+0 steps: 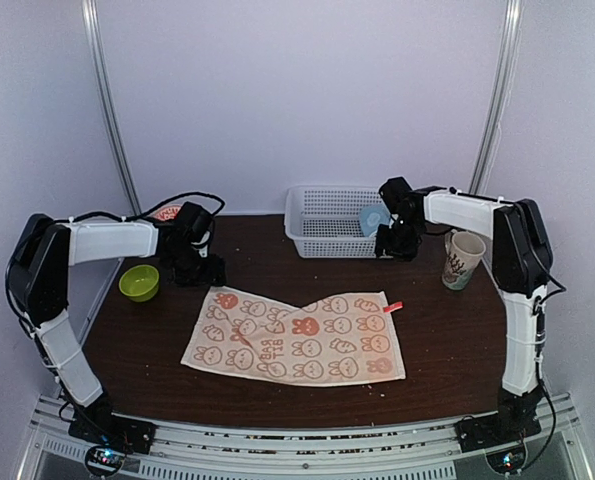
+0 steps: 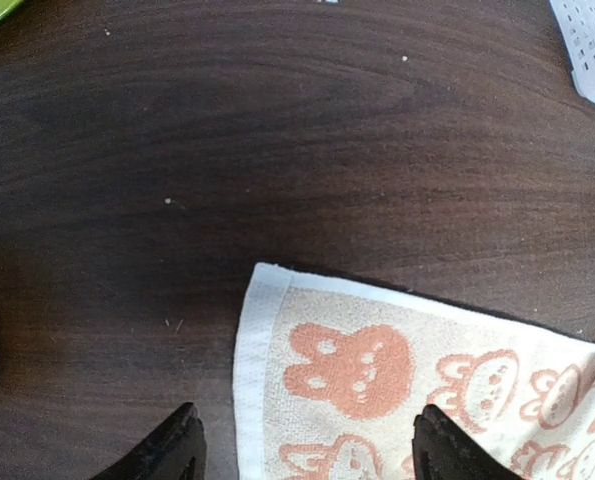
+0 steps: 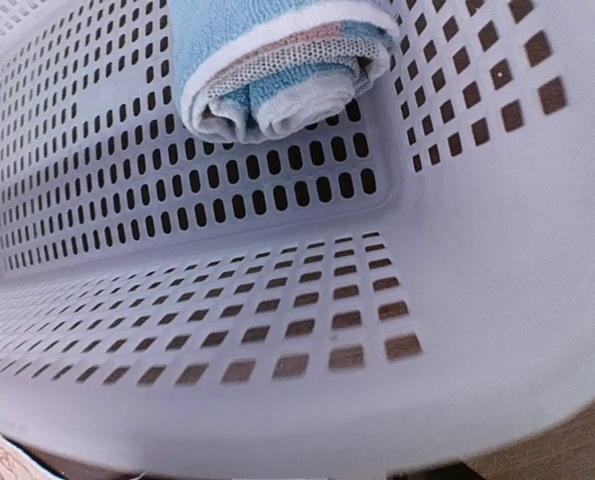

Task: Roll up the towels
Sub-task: Move the bin to the corner of the board, then pick up the towel from the center of the board.

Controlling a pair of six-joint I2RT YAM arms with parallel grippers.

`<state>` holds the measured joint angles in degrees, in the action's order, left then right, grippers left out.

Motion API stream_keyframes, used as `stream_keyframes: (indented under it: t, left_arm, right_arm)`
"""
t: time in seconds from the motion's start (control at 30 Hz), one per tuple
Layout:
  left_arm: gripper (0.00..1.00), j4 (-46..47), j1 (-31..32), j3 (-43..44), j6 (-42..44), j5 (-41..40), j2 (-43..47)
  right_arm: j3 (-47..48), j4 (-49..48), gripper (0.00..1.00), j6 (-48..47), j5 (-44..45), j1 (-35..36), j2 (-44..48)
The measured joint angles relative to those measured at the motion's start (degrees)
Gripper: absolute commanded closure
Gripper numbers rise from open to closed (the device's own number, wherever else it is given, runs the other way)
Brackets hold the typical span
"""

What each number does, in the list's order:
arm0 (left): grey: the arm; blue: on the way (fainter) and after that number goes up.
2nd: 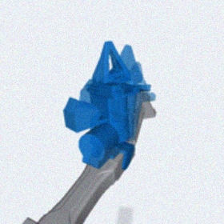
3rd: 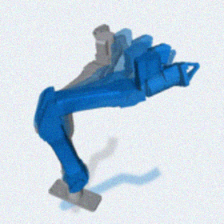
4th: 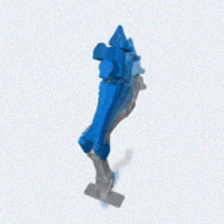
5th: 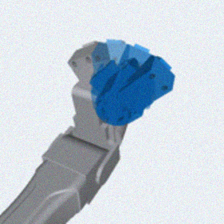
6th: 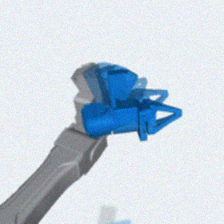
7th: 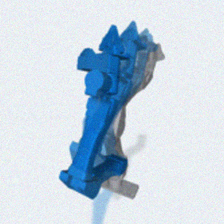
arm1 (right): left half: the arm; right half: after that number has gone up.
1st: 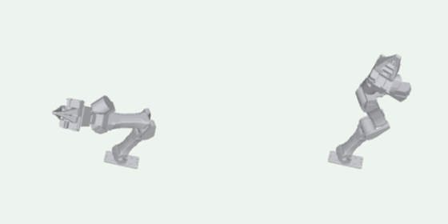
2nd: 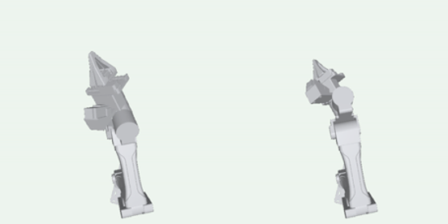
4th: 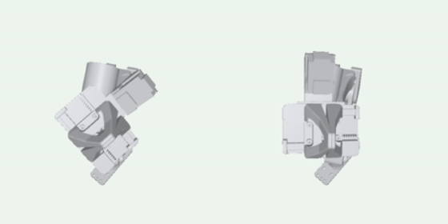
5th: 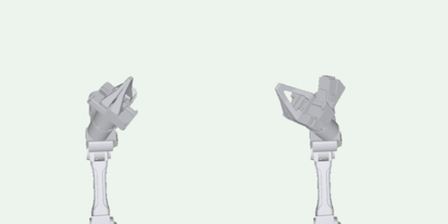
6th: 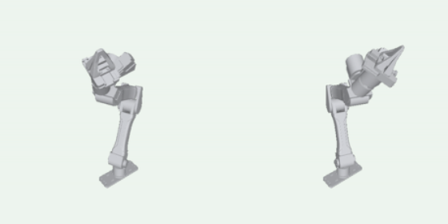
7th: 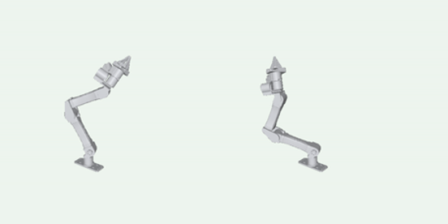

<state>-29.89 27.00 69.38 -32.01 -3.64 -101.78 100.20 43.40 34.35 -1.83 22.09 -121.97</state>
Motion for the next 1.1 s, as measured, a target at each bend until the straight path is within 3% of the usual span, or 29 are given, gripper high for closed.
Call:
stream_keyframes:
  t: [0.17,0.37,0.57,0.9,1.03,1.1]
  left_arm:
    - [0.27,0.0,0.0,-1.6,0.0,0.0,3.4]
    - [0.27,0.4,0.1,-4.0,-0.5,-0.2,7.5]
    - [0.28,0.8,0.1,-6.5,-1.0,-0.3,8.1]
    - [0.28,0.7,0.1,-7.4,-1.2,-0.7,8.9]
    - [0.28,0.7,0.1,-7.4,-1.1,-1.0,8.9]
    - [0.28,0.7,0.1,-7.4,-1.1,-1.2,8.9]
  right_arm:
    - [-6.3,0.7,0.49,-0.9,0.2,0.8,9.2]
    - [-16.8,-0.8,0.59,-1.4,0.3,5.3,20.7]
    - [-23.2,-4.1,0.63,0.0,-0.2,6.7,16.3]
    - [-21.7,-8.3,0.64,2.5,0.9,5.9,7.7]
    - [-21.6,-8.5,0.7,2.5,1.1,5.9,7.0]
    - [-21.6,-8.4,0.79,2.4,1.2,5.9,6.9]
